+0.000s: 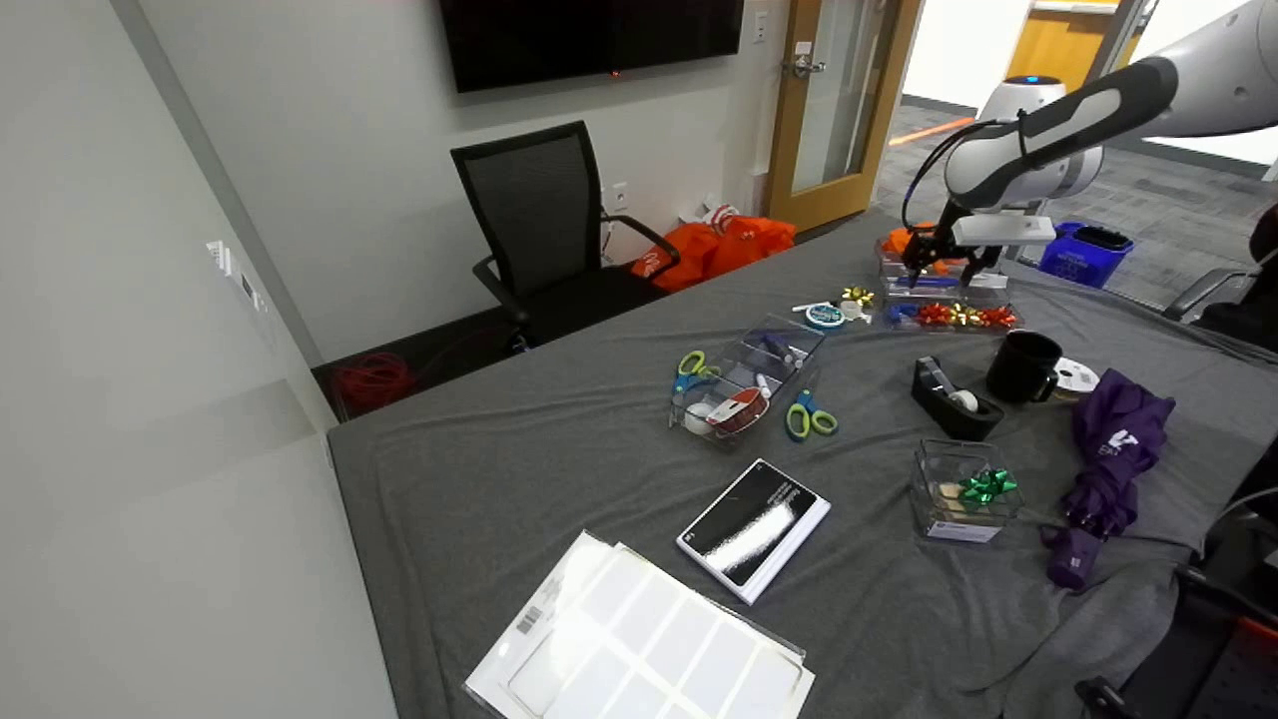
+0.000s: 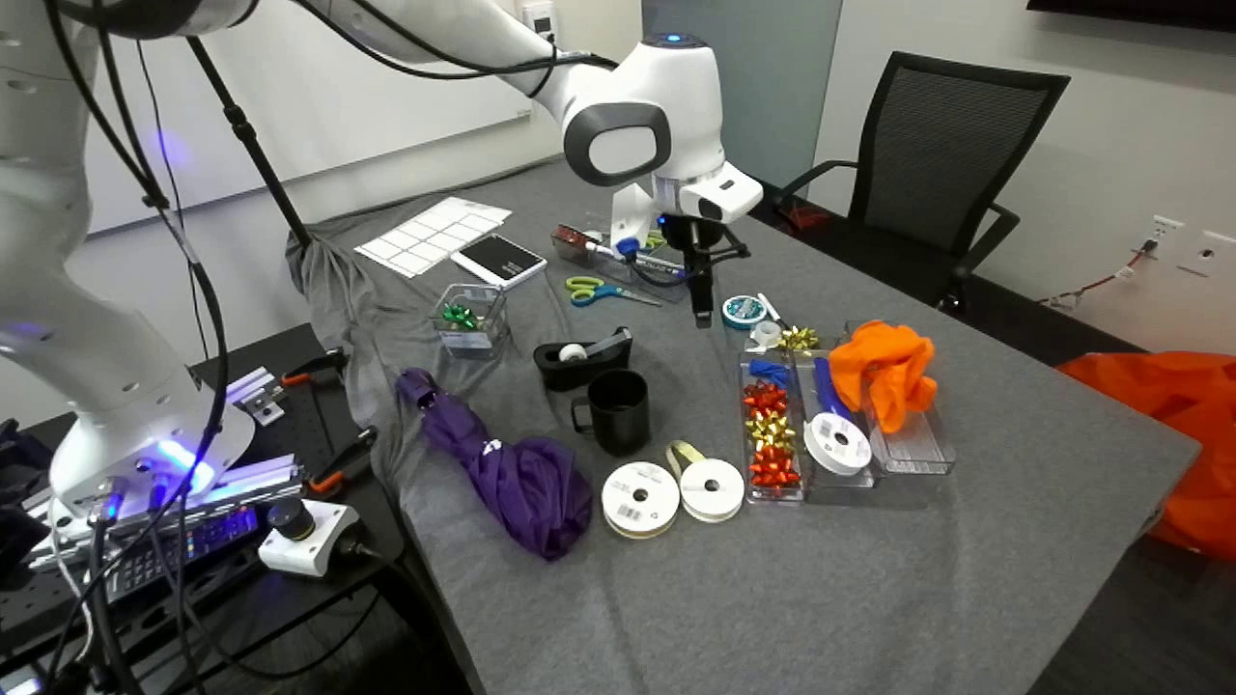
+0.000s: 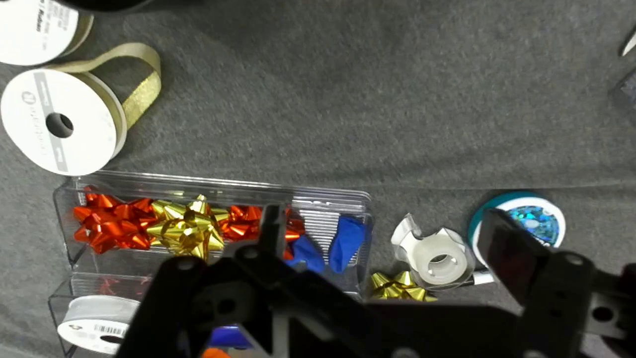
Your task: Move one red ribbon to the left tray
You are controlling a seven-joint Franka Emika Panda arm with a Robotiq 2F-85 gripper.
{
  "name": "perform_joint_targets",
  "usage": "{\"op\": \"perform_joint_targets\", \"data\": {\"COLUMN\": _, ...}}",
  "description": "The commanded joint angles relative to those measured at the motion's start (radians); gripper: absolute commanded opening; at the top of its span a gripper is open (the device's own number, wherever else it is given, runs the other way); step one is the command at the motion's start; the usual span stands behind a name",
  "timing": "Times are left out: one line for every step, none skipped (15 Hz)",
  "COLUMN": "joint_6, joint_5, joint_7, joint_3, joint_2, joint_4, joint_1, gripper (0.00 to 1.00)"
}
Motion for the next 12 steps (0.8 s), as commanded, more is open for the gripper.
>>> {"op": "perform_joint_targets", "data": {"joint_6": 0.013, "joint_5": -0.02, "joint_7": -0.003, "joint_3": -0.017, "joint_2": 0.082, "joint_4": 0.106, "joint_1": -0.007, "gripper": 1.0}}
{"op": "perform_joint_targets", "data": {"joint_6": 0.034, "joint_5": -0.029, "joint_7": -0.001, "joint_3": -0.025, "joint_2": 0.096, "joint_4": 0.12, "joint_1": -0.006, "gripper": 1.0}}
{"op": "perform_joint_targets", "data": {"joint_6": 0.077, "joint_5": -0.071, "joint_7": 0.01, "joint_3": -0.057, "joint_2": 0.109, "joint_4": 0.125, "joint_1": 0.011, "gripper": 1.0}}
{"op": "perform_joint_targets", "data": {"joint_6": 0.03, "joint_5": -0.035, "joint_7": 0.002, "joint_3": -0.022, "joint_2": 0.069, "joint_4": 0.085, "joint_1": -0.002, "gripper": 1.0}}
{"op": "perform_joint_targets", "data": {"joint_6": 0.052, "joint_5": -0.052, "joint_7": 0.006, "joint_3": -0.034, "joint_2": 0.081, "joint_4": 0.095, "joint_1": 0.0, "gripper": 1.0}}
{"op": "perform_joint_targets", "data": {"joint_6": 0.06, "joint_5": -0.058, "joint_7": 0.007, "joint_3": -0.04, "joint_2": 0.09, "joint_4": 0.103, "joint_1": 0.0, "gripper": 1.0}}
{"op": "perform_joint_targets", "data": {"joint_6": 0.064, "joint_5": -0.061, "joint_7": 0.007, "joint_3": -0.043, "joint_2": 0.095, "joint_4": 0.108, "joint_1": 0.0, "gripper": 1.0}}
{"op": "perform_joint_targets", "data": {"joint_6": 0.065, "joint_5": -0.061, "joint_7": 0.007, "joint_3": -0.044, "joint_2": 0.096, "joint_4": 0.109, "joint_1": 0.0, "gripper": 1.0}}
{"op": "perform_joint_targets", "data": {"joint_6": 0.066, "joint_5": -0.061, "joint_7": 0.007, "joint_3": -0.044, "joint_2": 0.095, "joint_4": 0.11, "joint_1": 0.001, "gripper": 1.0}}
{"op": "perform_joint_targets", "data": {"joint_6": 0.066, "joint_5": -0.062, "joint_7": 0.007, "joint_3": -0.044, "joint_2": 0.095, "joint_4": 0.111, "joint_1": 0.001, "gripper": 1.0}}
{"op": "perform_joint_targets", "data": {"joint_6": 0.066, "joint_5": -0.062, "joint_7": 0.007, "joint_3": -0.044, "joint_2": 0.095, "joint_4": 0.112, "joint_1": 0.002, "gripper": 1.0}}
{"op": "perform_joint_targets", "data": {"joint_6": 0.066, "joint_5": -0.053, "joint_7": 0.004, "joint_3": -0.038, "joint_2": 0.102, "joint_4": 0.117, "joint_1": -0.006, "gripper": 1.0}}
